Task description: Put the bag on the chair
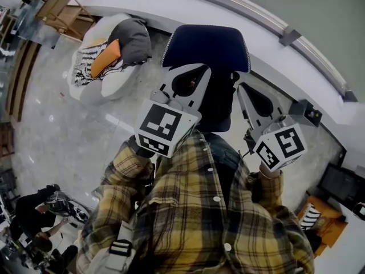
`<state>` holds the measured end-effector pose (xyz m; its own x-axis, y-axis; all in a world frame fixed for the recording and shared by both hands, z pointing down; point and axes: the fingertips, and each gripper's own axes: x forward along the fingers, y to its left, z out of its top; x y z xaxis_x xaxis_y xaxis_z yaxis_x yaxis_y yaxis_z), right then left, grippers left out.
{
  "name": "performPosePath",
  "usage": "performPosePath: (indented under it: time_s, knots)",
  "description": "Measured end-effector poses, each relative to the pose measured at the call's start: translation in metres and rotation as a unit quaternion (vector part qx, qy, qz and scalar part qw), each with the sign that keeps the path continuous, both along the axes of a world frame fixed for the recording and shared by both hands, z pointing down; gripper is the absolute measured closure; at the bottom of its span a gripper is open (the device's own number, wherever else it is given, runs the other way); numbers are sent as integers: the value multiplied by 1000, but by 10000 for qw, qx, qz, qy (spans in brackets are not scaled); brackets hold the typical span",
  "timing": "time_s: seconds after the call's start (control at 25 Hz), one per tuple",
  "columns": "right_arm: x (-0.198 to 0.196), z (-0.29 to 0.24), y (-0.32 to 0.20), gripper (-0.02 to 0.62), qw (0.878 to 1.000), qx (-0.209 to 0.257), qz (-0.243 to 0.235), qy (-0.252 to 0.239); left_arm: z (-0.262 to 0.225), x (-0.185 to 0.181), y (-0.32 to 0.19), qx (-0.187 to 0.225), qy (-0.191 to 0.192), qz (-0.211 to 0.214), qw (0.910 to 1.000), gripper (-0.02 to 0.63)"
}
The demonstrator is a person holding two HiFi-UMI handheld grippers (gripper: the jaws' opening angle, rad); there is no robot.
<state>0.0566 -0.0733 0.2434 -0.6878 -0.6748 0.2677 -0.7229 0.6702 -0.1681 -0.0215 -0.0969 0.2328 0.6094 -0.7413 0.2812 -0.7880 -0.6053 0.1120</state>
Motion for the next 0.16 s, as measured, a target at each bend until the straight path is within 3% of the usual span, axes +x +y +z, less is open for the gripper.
performPosePath:
  time_s: [0.16]
  knots:
    - [1, 0, 2, 580, 10000, -2, -1, 16, 5, 1, 4, -49, -61, 72, 9999, 588]
